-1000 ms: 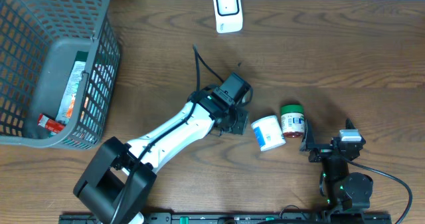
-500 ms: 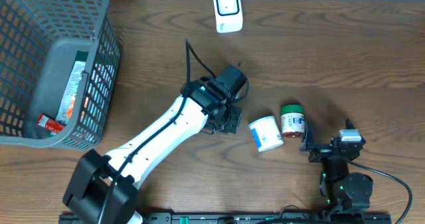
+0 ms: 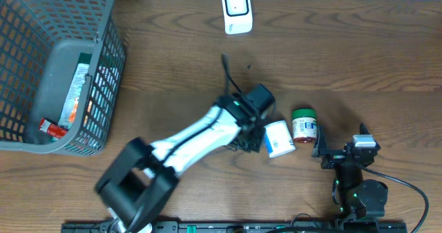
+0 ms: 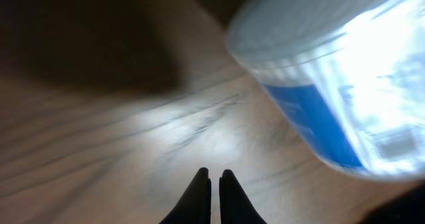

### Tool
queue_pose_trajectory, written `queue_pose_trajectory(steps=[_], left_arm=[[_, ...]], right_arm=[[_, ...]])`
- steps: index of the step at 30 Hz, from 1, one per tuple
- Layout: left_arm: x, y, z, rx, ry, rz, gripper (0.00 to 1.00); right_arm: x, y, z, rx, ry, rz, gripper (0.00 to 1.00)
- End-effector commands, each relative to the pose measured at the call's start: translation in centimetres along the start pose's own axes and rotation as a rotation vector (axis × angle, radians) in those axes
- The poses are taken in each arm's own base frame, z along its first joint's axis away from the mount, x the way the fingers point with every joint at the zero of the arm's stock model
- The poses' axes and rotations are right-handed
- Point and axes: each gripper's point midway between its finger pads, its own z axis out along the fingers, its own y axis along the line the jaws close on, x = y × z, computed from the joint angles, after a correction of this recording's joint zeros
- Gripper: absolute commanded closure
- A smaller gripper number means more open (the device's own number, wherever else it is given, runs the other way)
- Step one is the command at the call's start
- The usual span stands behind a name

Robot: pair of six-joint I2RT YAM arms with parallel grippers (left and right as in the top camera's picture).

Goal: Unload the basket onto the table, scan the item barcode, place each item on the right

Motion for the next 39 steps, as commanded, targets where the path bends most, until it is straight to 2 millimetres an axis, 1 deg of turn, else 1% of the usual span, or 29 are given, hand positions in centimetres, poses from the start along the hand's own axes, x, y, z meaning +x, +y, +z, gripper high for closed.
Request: queue_pose_trajectory(steps=[1, 3, 5, 8, 12, 17, 25, 28, 34, 39], left_arm=[[0.6, 0.0, 2.2, 0.003, 0.046, -0.024, 0.92], [-0.4, -0.4, 2.3, 0.021, 0.009, -0.025, 0.92], [-0.9, -0.7, 2.3, 0.034, -0.014, -0.027, 0.92], [-1.5, -0.9, 2.3, 0.046, -0.036, -0.023, 0.92], [-2.2, -1.8, 2.2, 0.09, -0.06, -0.019, 0.92], [-2.8, -1.9, 2.1, 0.097, -0.083, -0.02, 0.93], [-4.9, -0.6, 1.5, 0.111, -0.14, -0.04, 0.92], [-5.2, 0.0, 1.4, 0.107, -0.145, -0.032, 0.92], [-5.9, 1.5, 0.6, 0.102, -0.161, -0.073, 0.92], [-5.6, 1.8, 0.4, 0.096, -0.149, -0.082, 0.92]], right_arm=[[0.2, -0.1, 0.0, 0.006, 0.002, -0.016, 0.01], [0.2, -0.1, 0.0, 0.006, 0.002, -0.016, 0.01], [0.2, -0.1, 0.0, 0.006, 0.002, -0.016, 0.01], [0.2, -0.1, 0.0, 0.006, 0.002, -0.016, 0.01], [0.2, -0.1, 0.0, 0.006, 0.002, -0.016, 0.01], [0.2, -0.1, 0.0, 0.006, 0.002, -0.016, 0.01], [0.2, -0.1, 0.0, 0.006, 0.002, -0.016, 0.01], [0.2, -0.1, 0.0, 0.006, 0.002, -0.016, 0.01], [0.2, -0.1, 0.0, 0.006, 0.002, -0.016, 0.01], [0.2, -0.1, 0.0, 0.006, 0.002, -0.016, 0.01]])
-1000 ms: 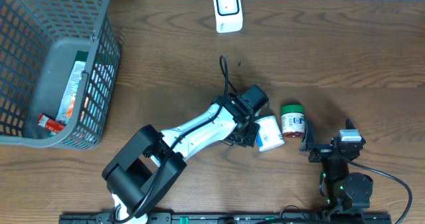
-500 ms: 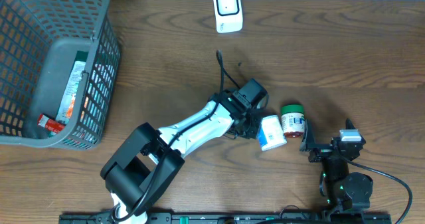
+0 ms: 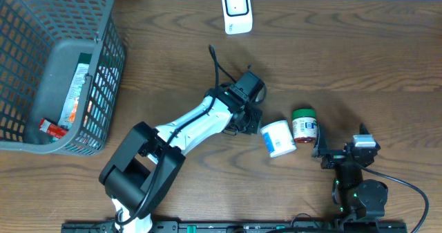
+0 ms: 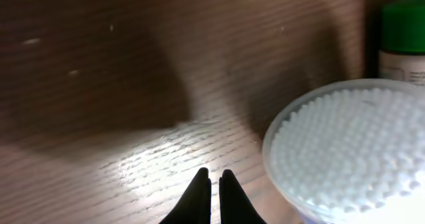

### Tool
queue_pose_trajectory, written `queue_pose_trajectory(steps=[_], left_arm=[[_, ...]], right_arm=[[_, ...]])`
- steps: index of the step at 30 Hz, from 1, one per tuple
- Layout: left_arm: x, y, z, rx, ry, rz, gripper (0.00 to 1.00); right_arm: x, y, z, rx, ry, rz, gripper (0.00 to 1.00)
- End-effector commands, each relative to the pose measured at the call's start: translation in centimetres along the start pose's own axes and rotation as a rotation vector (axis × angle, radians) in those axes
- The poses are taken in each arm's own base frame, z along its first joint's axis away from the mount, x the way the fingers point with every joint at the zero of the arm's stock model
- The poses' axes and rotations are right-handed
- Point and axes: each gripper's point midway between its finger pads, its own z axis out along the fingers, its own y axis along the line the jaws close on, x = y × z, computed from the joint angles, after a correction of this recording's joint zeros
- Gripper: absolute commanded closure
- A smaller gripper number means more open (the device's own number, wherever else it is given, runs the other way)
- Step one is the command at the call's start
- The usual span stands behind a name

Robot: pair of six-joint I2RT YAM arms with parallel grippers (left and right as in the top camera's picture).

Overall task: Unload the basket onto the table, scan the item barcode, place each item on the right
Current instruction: 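Move the left gripper back into the basket and grasp the orange packet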

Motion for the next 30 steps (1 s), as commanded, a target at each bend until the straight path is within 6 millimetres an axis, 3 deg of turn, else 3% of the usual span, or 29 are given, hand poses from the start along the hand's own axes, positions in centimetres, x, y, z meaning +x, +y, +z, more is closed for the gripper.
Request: queue_pose_trajectory(steps=[1, 5, 8, 10, 11, 12, 14, 15, 16, 18, 19, 20, 23, 24, 27, 28, 30], left_arm=[[0.2, -0.2, -0.7, 0.007, 0.006, 0.015, 0.92], [0.0, -0.3, -1.2, 0.007, 0.003, 0.025, 0.92], [-1.9, -0.5, -3.9, 0.008, -0.023, 0.041, 0.92], [-3.9, -0.6, -7.8, 0.004, -0.052, 0.066, 0.92], [-6.9, 0.0, -13.8, -0.013, -0.127, 0.077, 0.78], [-8.1, 0.8, -16.3, -0.042, -0.169, 0.062, 0.7], [-10.3, 3.3, -21.2, -0.124, -0.272, 0.016, 0.62], [-11.1, 4.3, -23.3, -0.153, -0.315, -0.005, 0.56], [-11.9, 6.0, -26.8, -0.178, -0.382, -0.041, 0.45], [-12.5, 8.9, -32.0, -0.201, -0.48, -0.117, 0.36], [-12.4, 11.2, -35.3, -0.224, -0.549, -0.175, 0.33], [-11.6, 15.7, -39.8, -0.275, -0.645, -0.286, 0.29], [-9.3, 21.7, -43.4, -0.348, -0.704, -0.438, 0.23], [-7.4, 25.2, -44.5, -0.387, -0.704, -0.537, 0.22], [-3.8, 30.7, -44.6, -0.432, -0.651, -0.704, 0.22], [-1.6, 33.3, -43.6, -0.441, -0.593, -0.795, 0.22], [0.4, 35.8, -42.0, -0.439, -0.524, -0.881, 0.22]], right_arm=[[0.2, -0.1, 0.0, 0.006, 0.002, -0.016, 0.01], [0.2, -0.1, 0.0, 0.006, 0.002, -0.016, 0.01], [0.2, -0.1, 0.0, 0.006, 0.002, -0.016, 0.01], [0.2, -0.1, 0.0, 0.006, 0.002, -0.016, 0.01], [0.2, -0.1, 0.0, 0.006, 0.002, -0.016, 0.01], [0.2, -0.1, 0.0, 0.006, 0.002, -0.016, 0.01], [0.2, -0.1, 0.0, 0.006, 0.002, -0.016, 0.01], [0.2, -0.1, 0.0, 0.006, 0.002, -0.016, 0.01], [0.2, -0.1, 0.0, 0.006, 0.002, -0.016, 0.01], [0.2, -0.1, 0.0, 0.006, 0.002, -0.016, 0.01], [0.2, -0.1, 0.0, 0.006, 0.002, -0.016, 0.01], [0.2, -0.1, 0.0, 0.006, 0.002, -0.016, 0.01], [0.2, -0.1, 0.0, 0.006, 0.002, -0.016, 0.01], [0.2, -0.1, 0.0, 0.006, 0.002, -0.016, 0.01], [0.2, -0.1, 0.0, 0.006, 0.002, -0.016, 0.01], [0.2, -0.1, 0.0, 0.006, 0.002, -0.016, 0.01], [0.2, -0.1, 0.0, 0.006, 0.002, -0.016, 0.01]])
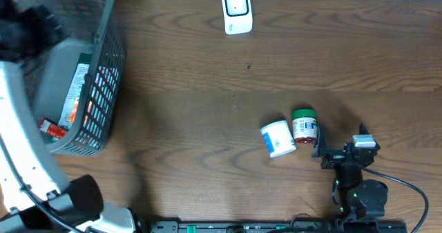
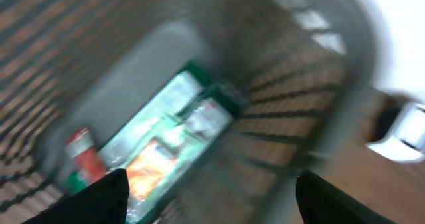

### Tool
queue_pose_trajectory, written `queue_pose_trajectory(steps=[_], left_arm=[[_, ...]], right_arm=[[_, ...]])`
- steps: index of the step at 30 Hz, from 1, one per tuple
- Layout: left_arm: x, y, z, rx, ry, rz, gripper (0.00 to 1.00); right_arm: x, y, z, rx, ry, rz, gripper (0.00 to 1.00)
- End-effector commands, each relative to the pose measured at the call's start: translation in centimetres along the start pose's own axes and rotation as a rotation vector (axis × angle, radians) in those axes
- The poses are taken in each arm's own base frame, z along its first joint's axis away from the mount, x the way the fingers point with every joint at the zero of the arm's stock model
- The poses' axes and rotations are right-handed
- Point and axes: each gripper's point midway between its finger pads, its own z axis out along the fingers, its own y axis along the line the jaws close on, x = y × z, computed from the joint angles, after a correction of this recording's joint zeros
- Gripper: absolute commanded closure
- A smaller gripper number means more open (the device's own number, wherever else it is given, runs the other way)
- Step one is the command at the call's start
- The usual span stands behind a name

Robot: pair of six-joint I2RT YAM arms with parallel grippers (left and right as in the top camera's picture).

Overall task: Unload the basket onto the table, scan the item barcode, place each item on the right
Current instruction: 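Move the left gripper back into the basket and grasp the orange packet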

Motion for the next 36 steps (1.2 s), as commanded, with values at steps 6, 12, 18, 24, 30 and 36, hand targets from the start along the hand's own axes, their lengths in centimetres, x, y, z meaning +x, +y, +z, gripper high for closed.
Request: queue_pose_trajectory(steps=[6, 12, 18, 24, 30, 36], left_arm=[[5.7, 10.1, 10.6, -0.142, 0.344, -0.177, 0.2], [10.2, 7.6, 15.3, 0.041, 0.548, -0.078, 0.2], [12.8, 8.0, 19.1, -0.04, 0.652, -0.022, 0.2], [14.5, 7.8, 21.0, -0.052, 0.721, -0.009, 0.21], [14.2, 9.6, 21.3, -0.164, 0.701, -0.023, 0.32], [13.6, 8.9, 20.8, -0.122, 0.679, -0.039, 0.67]], right_arm=[[0.1, 0.1, 0.0, -0.001, 0.002, -0.016, 0.01], [0.2, 0.4, 0.0, -0.015, 0.002, -0.017, 0.01], [0.2, 0.4, 0.0, -0.015, 0.002, -0.017, 0.01], [0.2, 0.4, 0.0, -0.015, 0.002, -0.017, 0.01], [0.2, 0.4, 0.0, -0.015, 0.002, -0.017, 0.01], [0.2, 0.4, 0.0, -0.015, 0.002, -0.017, 0.01]])
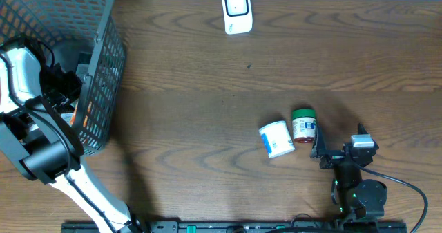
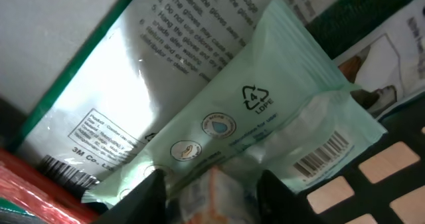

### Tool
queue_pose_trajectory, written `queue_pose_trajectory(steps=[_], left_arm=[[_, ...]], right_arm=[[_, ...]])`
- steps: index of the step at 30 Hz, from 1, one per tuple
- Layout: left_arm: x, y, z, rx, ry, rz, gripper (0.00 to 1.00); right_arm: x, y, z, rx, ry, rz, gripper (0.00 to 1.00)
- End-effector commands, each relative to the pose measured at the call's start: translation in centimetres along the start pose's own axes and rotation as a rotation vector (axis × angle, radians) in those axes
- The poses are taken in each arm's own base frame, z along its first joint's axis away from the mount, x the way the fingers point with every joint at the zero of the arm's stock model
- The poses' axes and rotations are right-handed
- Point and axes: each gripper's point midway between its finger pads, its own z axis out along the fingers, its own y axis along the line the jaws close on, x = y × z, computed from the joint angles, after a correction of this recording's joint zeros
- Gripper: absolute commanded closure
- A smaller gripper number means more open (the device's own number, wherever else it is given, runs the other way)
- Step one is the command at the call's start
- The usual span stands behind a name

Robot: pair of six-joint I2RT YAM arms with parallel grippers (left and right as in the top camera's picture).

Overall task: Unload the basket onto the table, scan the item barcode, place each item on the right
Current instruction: 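Move the left gripper back into the basket and grasp the orange packet, then carry the orange packet with the left gripper and drop it on the table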

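Observation:
In the left wrist view a pale green wipes packet point(image 2: 265, 114) lies in the grey basket point(image 1: 103, 25), its barcode point(image 2: 322, 154) at its lower right corner. My left gripper point(image 2: 212, 187) is open, a finger on each side of the packet's lower end. From overhead, the left gripper point(image 1: 67, 91) is down inside the basket. The white scanner point(image 1: 236, 10) stands at the table's far edge. My right gripper point(image 1: 343, 152) rests near the front right; its jaws are too small to read.
Under the packet lie a white, green-edged glove pack point(image 2: 126, 71) and a red item point(image 2: 23, 184). A white tub point(image 1: 277, 138) lies on its side beside a green-lidded jar point(image 1: 303, 125), just left of the right arm.
My left gripper was open above the basket, looking down at its contents. Now it is low inside the basket, its fingers astride the pale green packet. The right arm is unchanged.
My left gripper was shut beside the white tub at mid-table, then a little further back, still shut. After that it was open over the basket at the left. Now it is down in the basket around the green packet. Tub and jar stayed put.

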Motion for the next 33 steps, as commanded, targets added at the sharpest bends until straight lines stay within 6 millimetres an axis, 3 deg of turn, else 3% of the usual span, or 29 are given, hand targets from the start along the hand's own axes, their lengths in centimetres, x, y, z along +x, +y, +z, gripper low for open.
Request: queue_pose_trajectory(steps=[1, 4, 7, 9, 12, 13, 16, 19, 23, 27, 30, 33], left_arm=[[0.0, 0.2, -0.8, 0.003, -0.016, -0.015, 0.71], [-0.4, 0.2, -2.5, 0.011, -0.067, -0.03, 0.81], [-0.9, -0.1, -4.6, 0.019, -0.138, -0.023, 0.81], [-1.0, -0.3, -5.6, 0.024, -0.173, -0.018, 0.87], [-1.0, -0.3, -6.1, 0.027, -0.188, -0.019, 0.87], [-1.0, -0.3, -6.1, 0.027, -0.188, -0.02, 0.92], [-1.1, -1.3, -6.7, 0.093, -0.205, -0.013, 0.93], [-1.7, -1.9, -8.8, 0.182, -0.268, -0.017, 0.92], [-2.2, -1.1, -13.9, 0.279, -0.417, -0.062, 0.93], [-1.1, -0.1, -20.0, 0.328, -0.596, -0.072, 0.92], [1.6, -0.5, -25.6, 0.354, -0.756, -0.039, 0.93], [4.7, -2.0, -29.8, 0.398, -0.872, 0.017, 0.93]], right_arm=[[0.1, 0.0, 0.0, 0.004, 0.002, -0.016, 0.01], [0.1, 0.0, 0.0, 0.004, 0.002, -0.016, 0.01], [0.1, 0.0, 0.0, 0.004, 0.002, -0.016, 0.01], [0.1, 0.0, 0.0, 0.004, 0.002, -0.016, 0.01], [0.1, 0.0, 0.0, 0.004, 0.002, -0.016, 0.01], [0.1, 0.0, 0.0, 0.004, 0.002, -0.016, 0.01], [0.1, 0.0, 0.0, 0.004, 0.002, -0.016, 0.01], [0.1, 0.0, 0.0, 0.004, 0.002, -0.016, 0.01], [0.1, 0.0, 0.0, 0.004, 0.002, -0.016, 0.01], [0.1, 0.0, 0.0, 0.004, 0.002, -0.016, 0.01], [0.1, 0.0, 0.0, 0.004, 0.002, -0.016, 0.01], [0.1, 0.0, 0.0, 0.004, 0.002, -0.016, 0.01]])
